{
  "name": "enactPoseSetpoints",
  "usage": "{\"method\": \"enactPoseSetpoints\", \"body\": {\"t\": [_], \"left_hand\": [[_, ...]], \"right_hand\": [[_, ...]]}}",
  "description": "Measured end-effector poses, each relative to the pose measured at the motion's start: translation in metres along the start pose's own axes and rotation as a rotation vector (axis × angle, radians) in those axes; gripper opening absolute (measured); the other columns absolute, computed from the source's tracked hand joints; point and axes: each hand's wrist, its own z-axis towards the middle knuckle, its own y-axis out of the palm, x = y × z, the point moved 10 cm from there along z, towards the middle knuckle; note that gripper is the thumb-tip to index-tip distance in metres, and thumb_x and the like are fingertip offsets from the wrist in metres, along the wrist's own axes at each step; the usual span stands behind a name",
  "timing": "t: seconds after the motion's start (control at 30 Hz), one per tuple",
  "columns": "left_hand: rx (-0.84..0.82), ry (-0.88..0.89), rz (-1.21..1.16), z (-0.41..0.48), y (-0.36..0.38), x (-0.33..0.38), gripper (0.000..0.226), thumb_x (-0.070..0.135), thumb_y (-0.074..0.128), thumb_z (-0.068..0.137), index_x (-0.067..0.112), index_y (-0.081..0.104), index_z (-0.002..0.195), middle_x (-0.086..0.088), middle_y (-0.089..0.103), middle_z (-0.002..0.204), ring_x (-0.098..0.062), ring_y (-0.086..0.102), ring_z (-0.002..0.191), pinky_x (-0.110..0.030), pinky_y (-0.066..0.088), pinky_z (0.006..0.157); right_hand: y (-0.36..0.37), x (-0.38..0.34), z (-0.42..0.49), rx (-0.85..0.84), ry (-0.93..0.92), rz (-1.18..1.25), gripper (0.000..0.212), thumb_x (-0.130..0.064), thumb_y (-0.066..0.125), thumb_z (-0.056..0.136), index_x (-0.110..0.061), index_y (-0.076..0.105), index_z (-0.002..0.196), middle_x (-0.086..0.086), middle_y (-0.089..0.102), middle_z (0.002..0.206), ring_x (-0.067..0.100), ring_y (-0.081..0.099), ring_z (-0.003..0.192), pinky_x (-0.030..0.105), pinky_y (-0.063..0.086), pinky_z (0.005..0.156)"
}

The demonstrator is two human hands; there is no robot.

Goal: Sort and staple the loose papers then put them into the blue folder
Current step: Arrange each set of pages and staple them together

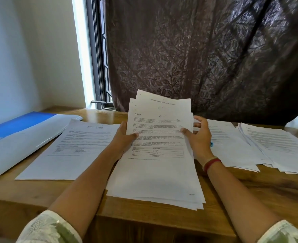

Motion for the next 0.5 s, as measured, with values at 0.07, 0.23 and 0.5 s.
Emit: {"method": "enactPoseSetpoints", "body": {"t": [0.07, 0.23, 0.5], "left_hand": [[0.008, 0.024, 0.027, -0.003, -0.001, 0.003, 0.044, 0.008, 0.065, 0.09, 0.024, 0.044, 0.126, 0.0, 0.062, 0.124, -0.024, 0.062, 0.109, -0.054, 0.052, 0.094], [0.037, 0.025, 0.028, -0.003, -0.007, -0.007, 0.046, 0.003, 0.066, 0.089, 0.025, 0.041, 0.121, -0.005, 0.058, 0.13, -0.028, 0.058, 0.118, -0.057, 0.048, 0.098], [0.051, 0.008, -0.074, 0.001, -0.009, -0.015, 0.043, 0.002, 0.059, 0.093, 0.029, 0.038, 0.119, 0.0, 0.059, 0.127, -0.025, 0.061, 0.114, -0.051, 0.053, 0.093]], "right_hand": [[-0.005, -0.006, 0.004, 0.008, -0.055, -0.03, 0.051, -0.015, 0.072, 0.085, -0.019, 0.045, 0.129, -0.008, 0.051, 0.113, 0.009, 0.053, 0.096, 0.013, 0.045, 0.079], [0.001, -0.006, 0.006, -0.014, -0.122, -0.067, 0.046, -0.016, 0.073, 0.085, -0.028, 0.041, 0.116, -0.004, 0.055, 0.103, 0.004, 0.056, 0.081, 0.002, 0.041, 0.066], [0.009, -0.005, 0.0, -0.015, -0.15, -0.063, 0.051, -0.018, 0.066, 0.091, -0.02, 0.037, 0.133, -0.007, 0.05, 0.119, 0.005, 0.05, 0.101, 0.004, 0.041, 0.083]]}}
